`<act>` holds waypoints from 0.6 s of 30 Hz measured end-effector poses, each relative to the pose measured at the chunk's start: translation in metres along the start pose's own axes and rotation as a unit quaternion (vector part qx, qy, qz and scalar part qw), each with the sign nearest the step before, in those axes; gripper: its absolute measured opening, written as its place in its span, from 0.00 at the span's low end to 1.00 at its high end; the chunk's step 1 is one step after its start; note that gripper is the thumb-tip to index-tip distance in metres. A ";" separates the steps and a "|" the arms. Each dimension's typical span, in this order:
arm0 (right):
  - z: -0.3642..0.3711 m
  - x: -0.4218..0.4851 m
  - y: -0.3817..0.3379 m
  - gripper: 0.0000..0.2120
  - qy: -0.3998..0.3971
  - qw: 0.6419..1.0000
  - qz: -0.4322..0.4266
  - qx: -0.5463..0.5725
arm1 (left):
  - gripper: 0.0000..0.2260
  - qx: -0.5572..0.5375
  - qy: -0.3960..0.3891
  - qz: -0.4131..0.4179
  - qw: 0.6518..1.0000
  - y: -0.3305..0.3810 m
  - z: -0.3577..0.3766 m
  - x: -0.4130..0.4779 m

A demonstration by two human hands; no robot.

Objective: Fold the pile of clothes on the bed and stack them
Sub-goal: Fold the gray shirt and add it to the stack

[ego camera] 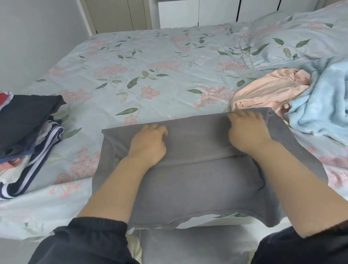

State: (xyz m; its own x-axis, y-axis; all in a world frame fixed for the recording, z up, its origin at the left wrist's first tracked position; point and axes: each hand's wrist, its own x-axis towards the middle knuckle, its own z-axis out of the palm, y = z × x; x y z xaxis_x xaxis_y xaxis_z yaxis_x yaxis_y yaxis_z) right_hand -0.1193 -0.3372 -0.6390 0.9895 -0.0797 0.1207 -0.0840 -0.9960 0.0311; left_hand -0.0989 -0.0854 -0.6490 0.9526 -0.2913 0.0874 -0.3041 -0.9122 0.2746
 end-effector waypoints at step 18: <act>0.054 0.043 0.071 0.23 0.027 0.975 0.152 0.159 | 0.26 0.093 -0.031 -0.044 0.994 0.006 0.064 0.032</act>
State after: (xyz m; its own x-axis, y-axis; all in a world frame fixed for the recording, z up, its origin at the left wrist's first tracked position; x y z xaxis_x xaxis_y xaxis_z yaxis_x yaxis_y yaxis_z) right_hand -0.0765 -0.4137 -0.6854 0.9163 -0.3790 0.1297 -0.3226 -0.8902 -0.3217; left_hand -0.0705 -0.1182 -0.7057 0.9756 -0.2193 0.0095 -0.2192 -0.9709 0.0963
